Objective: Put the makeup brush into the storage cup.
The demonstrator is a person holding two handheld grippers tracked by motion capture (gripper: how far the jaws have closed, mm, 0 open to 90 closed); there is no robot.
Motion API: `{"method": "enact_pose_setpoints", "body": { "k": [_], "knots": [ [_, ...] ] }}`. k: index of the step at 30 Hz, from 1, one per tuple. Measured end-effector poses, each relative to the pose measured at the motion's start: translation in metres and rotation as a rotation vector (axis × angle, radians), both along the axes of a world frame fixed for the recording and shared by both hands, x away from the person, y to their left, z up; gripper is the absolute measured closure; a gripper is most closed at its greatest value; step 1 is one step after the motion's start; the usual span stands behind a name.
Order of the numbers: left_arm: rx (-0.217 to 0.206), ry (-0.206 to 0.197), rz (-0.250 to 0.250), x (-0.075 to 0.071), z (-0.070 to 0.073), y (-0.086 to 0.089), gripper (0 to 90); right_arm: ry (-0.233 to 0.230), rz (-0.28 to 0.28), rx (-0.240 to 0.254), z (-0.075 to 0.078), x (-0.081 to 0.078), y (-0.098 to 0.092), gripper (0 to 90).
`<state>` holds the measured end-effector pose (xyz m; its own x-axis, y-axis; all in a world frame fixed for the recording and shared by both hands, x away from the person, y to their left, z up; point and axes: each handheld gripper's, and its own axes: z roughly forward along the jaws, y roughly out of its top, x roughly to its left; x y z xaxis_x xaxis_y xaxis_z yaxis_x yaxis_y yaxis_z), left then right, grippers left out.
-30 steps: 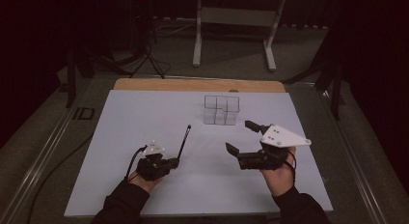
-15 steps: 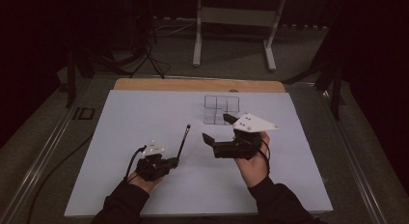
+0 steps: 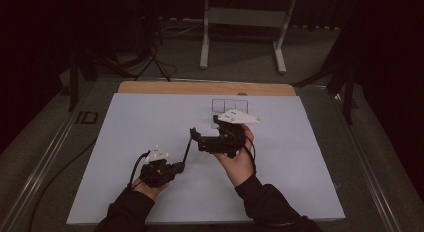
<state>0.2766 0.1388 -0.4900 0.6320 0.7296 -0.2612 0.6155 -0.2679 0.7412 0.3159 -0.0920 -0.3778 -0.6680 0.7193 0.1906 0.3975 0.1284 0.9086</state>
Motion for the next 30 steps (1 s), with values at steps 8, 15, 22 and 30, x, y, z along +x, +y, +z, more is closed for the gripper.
{"method": "enact_pose_setpoints", "body": {
  "k": [8, 15, 22, 30],
  "knots": [
    [-0.001, -0.009, 0.003, -0.001, 0.002, 0.000, 85.9, 0.064, -0.014, 0.028, -0.012, 0.003, 0.012, 10.1],
    [-0.013, -0.028, 0.018, -0.002, 0.003, 0.000, 85.9, 0.136, -0.041, 0.056, -0.021, 0.004, 0.021, 14.0],
    [-0.027, -0.039, 0.018, -0.004, 0.005, 0.000, 85.9, 0.187, -0.082, 0.079, -0.028, 0.006, 0.027, 29.9],
    [-0.045, -0.067, 0.026, -0.005, 0.008, 0.001, 85.8, 0.235, -0.089, 0.104, -0.030, 0.008, 0.030, 44.3]
  ]
}}
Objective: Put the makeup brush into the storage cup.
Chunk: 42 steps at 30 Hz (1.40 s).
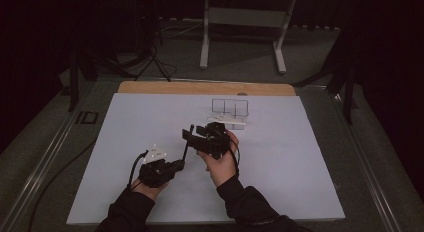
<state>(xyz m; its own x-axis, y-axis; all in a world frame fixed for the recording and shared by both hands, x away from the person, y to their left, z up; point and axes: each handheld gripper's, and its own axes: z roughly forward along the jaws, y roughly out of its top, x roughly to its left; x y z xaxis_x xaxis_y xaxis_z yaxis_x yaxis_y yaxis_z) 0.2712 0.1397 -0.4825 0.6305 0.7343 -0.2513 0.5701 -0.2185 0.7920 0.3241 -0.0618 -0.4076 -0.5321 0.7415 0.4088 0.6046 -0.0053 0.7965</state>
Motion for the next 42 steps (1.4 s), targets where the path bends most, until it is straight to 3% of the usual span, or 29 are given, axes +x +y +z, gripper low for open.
{"method": "enact_pose_setpoints", "body": {
  "k": [9, 16, 21, 27, 29, 32, 36, 42],
  "knots": [
    [0.013, -0.034, -0.012, -0.004, 0.002, -0.004, 85.8, 0.039, 0.003, 0.013, -0.008, 0.002, 0.000, 62.0],
    [0.012, -0.019, -0.016, -0.003, 0.001, -0.004, 85.8, 0.067, 0.029, 0.051, -0.011, 0.004, -0.002, 82.2],
    [-0.004, 0.005, -0.026, -0.002, -0.001, -0.004, 85.7, 0.078, 0.044, 0.049, -0.011, 0.005, 0.000, 83.6],
    [-0.036, 0.026, -0.038, 0.002, -0.005, -0.001, 83.9, 0.056, 0.073, 0.029, -0.012, 0.005, 0.002, 84.0],
    [-0.044, 0.048, -0.056, 0.003, -0.005, -0.002, 77.4, 0.035, 0.080, 0.021, -0.010, 0.004, 0.003, 84.0],
    [-0.044, 0.048, -0.060, 0.002, -0.005, -0.004, 71.8, 0.012, 0.094, 0.016, -0.007, 0.005, 0.003, 84.0],
    [-0.068, 0.079, -0.037, 0.003, -0.004, -0.003, 63.5, -0.012, 0.100, 0.019, -0.001, 0.007, -0.001, 84.0],
    [-0.059, 0.075, 0.012, 0.005, -0.002, 0.001, 49.6, -0.052, 0.137, -0.015, 0.008, 0.010, -0.008, 84.0]
  ]
}}
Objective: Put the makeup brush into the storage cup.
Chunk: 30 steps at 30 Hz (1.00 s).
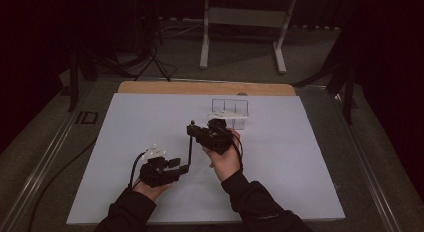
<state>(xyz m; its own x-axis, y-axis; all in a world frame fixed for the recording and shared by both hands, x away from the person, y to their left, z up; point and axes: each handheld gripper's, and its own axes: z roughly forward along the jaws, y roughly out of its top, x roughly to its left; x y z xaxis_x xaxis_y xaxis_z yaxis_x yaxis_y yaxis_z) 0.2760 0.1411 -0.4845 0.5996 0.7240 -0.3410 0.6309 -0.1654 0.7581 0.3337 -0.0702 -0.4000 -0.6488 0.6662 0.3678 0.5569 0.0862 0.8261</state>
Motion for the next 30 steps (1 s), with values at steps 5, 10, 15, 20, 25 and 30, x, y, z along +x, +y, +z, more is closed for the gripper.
{"method": "enact_pose_setpoints", "body": {
  "k": [5, 10, 15, 20, 25, 30],
  "knots": [
    [0.006, 0.016, 0.020, 0.001, 0.000, 0.001, 41.6, -0.042, 0.048, -0.030, 0.003, 0.000, -0.004, 84.0],
    [0.065, -0.006, 0.047, -0.001, 0.002, -0.002, 29.3, -0.088, 0.112, -0.048, 0.006, -0.001, -0.011, 83.9],
    [0.058, -0.007, 0.048, -0.001, 0.002, -0.003, 22.9, -0.119, 0.133, -0.060, 0.013, -0.003, -0.019, 83.9],
    [0.043, 0.005, 0.024, 0.000, 0.002, -0.001, 18.1, -0.142, 0.118, -0.062, 0.021, -0.004, -0.030, 83.8],
    [0.005, -0.003, 0.024, 0.000, 0.003, 0.003, 13.3, -0.172, 0.106, -0.065, 0.031, -0.001, -0.043, 83.8],
    [0.002, 0.000, 0.016, 0.000, 0.002, 0.006, 7.3, -0.210, 0.106, -0.083, 0.042, 0.003, -0.057, 83.7]
  ]
}}
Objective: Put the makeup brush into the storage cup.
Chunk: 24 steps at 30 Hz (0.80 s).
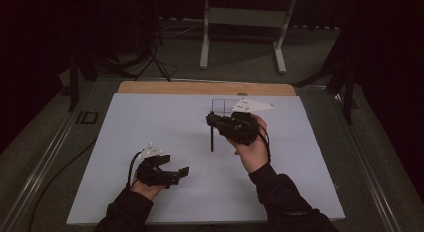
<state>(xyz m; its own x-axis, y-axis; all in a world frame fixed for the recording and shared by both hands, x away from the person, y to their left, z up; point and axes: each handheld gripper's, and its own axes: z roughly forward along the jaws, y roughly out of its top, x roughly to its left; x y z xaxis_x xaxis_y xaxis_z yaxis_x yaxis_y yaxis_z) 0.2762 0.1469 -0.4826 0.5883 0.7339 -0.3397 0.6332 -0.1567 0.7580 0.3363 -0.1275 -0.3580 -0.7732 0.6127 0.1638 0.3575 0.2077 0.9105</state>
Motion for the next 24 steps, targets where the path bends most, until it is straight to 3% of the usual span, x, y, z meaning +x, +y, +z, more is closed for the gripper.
{"method": "enact_pose_setpoints", "body": {
  "k": [3, 10, 15, 24],
  "knots": [
    [0.005, 0.002, -0.007, 0.000, -0.001, 0.000, 2.9, -0.019, -0.001, 0.000, 0.005, 0.003, -0.010, 83.7],
    [-0.002, -0.014, -0.006, 0.000, -0.001, 0.000, 2.6, -0.039, -0.001, 0.006, 0.017, 0.009, -0.026, 83.6],
    [0.011, -0.017, -0.009, 0.000, -0.003, 0.000, 2.6, -0.091, -0.027, 0.003, 0.028, 0.011, -0.032, 83.4],
    [0.013, -0.022, -0.027, 0.000, -0.005, -0.001, 2.6, -0.182, -0.054, -0.015, 0.050, 0.029, -0.044, 83.5]
  ]
}}
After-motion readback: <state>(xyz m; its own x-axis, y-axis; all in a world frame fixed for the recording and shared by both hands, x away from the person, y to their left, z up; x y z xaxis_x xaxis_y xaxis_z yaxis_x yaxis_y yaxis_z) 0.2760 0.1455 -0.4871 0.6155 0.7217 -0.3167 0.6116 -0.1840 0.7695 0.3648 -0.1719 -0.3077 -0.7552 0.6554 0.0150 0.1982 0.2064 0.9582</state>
